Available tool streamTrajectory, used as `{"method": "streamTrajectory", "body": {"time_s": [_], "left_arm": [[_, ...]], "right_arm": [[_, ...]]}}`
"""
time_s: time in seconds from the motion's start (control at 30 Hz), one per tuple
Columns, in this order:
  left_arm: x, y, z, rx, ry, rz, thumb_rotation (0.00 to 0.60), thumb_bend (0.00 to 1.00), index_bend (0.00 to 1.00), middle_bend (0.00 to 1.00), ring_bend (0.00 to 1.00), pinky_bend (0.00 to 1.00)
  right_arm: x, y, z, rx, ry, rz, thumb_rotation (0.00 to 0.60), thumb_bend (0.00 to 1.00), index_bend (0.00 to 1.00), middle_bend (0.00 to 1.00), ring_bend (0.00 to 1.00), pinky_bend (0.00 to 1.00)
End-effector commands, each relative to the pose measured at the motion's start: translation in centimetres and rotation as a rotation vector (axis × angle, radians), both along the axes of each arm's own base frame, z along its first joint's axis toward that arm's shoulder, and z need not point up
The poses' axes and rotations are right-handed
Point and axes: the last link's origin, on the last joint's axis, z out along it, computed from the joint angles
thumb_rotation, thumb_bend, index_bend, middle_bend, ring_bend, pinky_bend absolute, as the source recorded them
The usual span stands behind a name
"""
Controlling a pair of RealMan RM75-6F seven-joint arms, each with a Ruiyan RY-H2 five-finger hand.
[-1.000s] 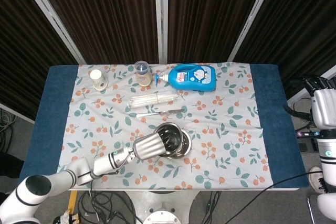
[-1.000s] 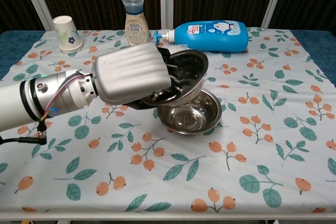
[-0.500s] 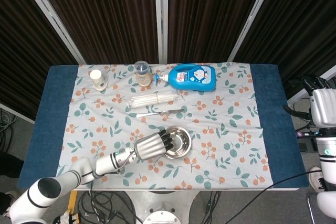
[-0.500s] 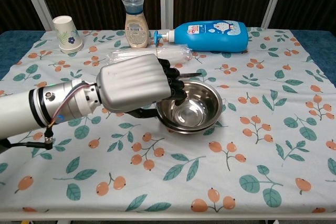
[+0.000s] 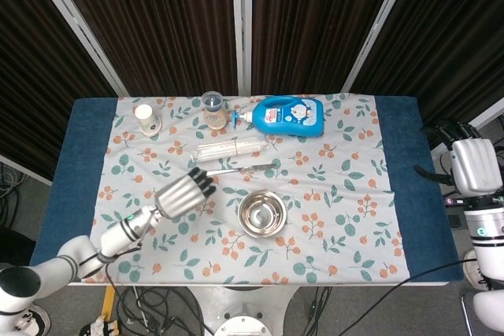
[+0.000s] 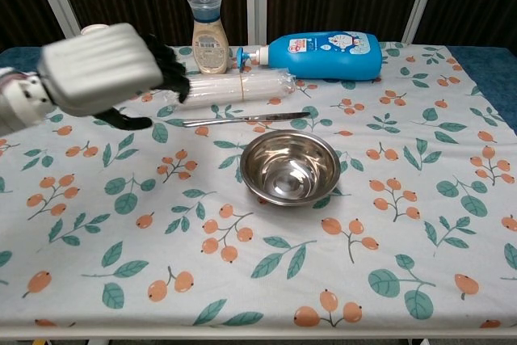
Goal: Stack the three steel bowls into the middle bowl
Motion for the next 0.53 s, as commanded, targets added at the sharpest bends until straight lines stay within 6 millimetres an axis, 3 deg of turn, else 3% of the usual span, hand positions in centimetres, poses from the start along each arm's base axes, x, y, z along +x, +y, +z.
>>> {"method": "streamTrajectory", "body": {"time_s": [0.03,0.13,0.2,0.4,0.53], "left_arm": [[-6.9,-2.0,4.5,0.075,-0.123,0.429,0.600,0.21,0.44,0.44,0.34,0.43],[-10.2,-4.2,6.8,0.075,-0.217,0.672,0.600,0.15,0.30,0.26,0.19,0.34],[-11.4,-5.5,8.1,0.115,-0.250,0.725,0.600,0.12,0.25,0.20,0.14,0.29],[-13.9,-8.3,10.4,0.241,-0.300,0.767,0.600,0.12,0.24,0.19,0.14,0.27],[-14.5,-9.3,11.0,0.271,-0.330,0.776,0.600,0.12,0.24,0.19,0.14,0.26]], "right_arm": [[-0.7,1.1,-2.2,0.068,0.054,0.010,0.600,0.01,0.32,0.33,0.16,0.24],[-2.1,2.6,-4.4,0.097,0.088,0.033,0.600,0.01,0.29,0.26,0.10,0.18],[-3.2,3.7,-5.6,0.109,0.081,0.040,0.600,0.00,0.25,0.21,0.06,0.14],[-6.3,6.9,-9.2,0.147,0.084,0.042,0.600,0.00,0.13,0.13,0.00,0.09],[-6.5,7.0,-10.6,0.173,0.089,0.048,0.600,0.00,0.12,0.13,0.00,0.09]]}}
